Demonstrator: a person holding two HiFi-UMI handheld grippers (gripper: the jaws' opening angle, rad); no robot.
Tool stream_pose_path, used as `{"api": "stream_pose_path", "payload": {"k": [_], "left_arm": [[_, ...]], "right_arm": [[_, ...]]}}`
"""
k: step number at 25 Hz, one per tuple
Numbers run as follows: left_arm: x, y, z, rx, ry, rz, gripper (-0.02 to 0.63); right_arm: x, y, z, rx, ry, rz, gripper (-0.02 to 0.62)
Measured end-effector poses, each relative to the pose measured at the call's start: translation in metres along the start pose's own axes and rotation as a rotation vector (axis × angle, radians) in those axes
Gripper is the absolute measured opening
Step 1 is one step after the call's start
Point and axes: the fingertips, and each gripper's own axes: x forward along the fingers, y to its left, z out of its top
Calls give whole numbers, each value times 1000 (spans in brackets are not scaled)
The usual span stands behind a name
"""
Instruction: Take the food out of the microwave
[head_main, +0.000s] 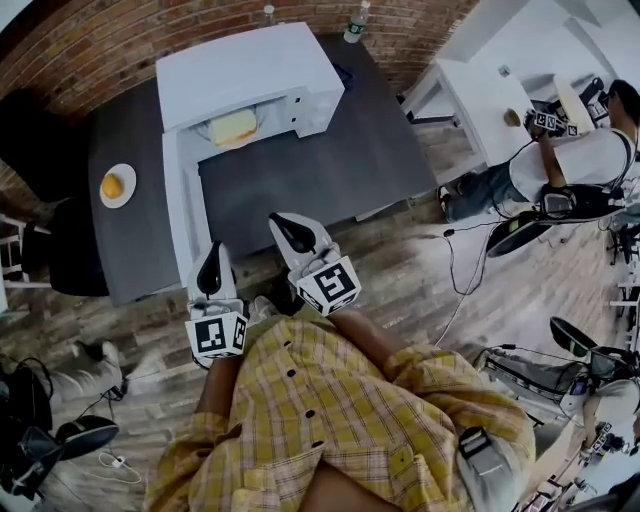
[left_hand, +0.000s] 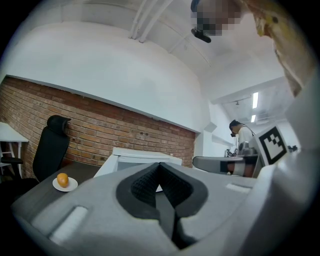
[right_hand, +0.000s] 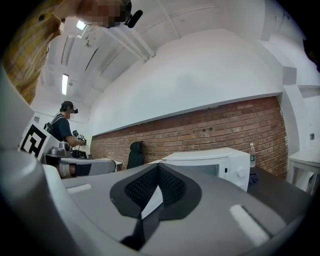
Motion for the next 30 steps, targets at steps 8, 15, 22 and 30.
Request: {"api": "stream_pose_path", "payload": {"k": [8, 15, 22, 30], "left_arm": [[33, -16, 7, -2, -6, -2, 0], [52, -9, 1, 14, 11, 13, 0], [63, -2, -3, -14, 12, 20, 0], [82, 2, -8, -38, 25, -1, 0]], "right_arm": [[9, -30, 8, 0, 2, 18, 3], [31, -41, -5, 19, 15, 41, 3], [54, -59, -25, 91, 53, 43, 3], [97, -102, -77, 440, 105, 20, -6]]}}
